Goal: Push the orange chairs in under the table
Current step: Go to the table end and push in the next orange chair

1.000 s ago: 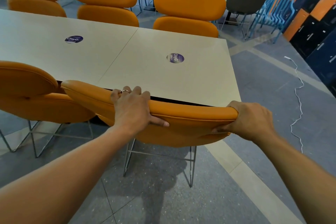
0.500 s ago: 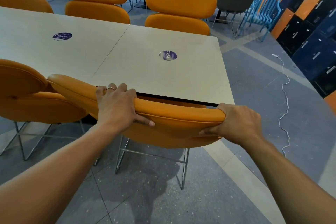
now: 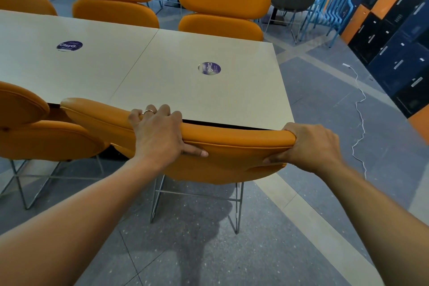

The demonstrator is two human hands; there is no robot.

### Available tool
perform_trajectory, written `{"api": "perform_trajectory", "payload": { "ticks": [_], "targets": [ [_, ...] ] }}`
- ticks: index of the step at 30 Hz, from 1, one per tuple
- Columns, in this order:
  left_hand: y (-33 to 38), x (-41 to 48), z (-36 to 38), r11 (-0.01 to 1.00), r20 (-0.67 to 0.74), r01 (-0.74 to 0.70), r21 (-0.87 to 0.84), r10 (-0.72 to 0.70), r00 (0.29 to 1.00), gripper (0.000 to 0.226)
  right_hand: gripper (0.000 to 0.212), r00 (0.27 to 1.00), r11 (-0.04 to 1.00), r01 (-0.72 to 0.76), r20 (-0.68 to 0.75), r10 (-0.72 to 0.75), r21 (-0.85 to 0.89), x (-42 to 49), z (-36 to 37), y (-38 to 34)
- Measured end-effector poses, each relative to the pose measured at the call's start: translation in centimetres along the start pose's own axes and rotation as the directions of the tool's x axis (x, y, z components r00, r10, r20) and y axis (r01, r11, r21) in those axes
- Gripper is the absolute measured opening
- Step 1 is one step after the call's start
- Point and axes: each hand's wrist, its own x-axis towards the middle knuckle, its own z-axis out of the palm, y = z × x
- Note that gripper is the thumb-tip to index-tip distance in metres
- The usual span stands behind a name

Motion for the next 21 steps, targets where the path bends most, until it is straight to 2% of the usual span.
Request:
{"api": "perform_trajectory", "payload": {
  "ticks": [11, 21],
  "targets": [
    [-1.3, -0.5, -0.2, 1.0, 0.024, -0.002, 0.005, 0.002, 1.0, 0.103, 0.07, 1.0, 1.0, -0.002, -0.001, 0.002, 0.017, -1.6, 0.2, -1.6],
    [-0.8, -1.2, 0.0, 0.999, 0.037, 0.039, -0.028, -0.038, 0.999, 0.109, 0.072, 1.0, 1.0, 0.021, 0.01, -0.021, 0.018, -1.8, -0.2, -1.6]
  ]
}}
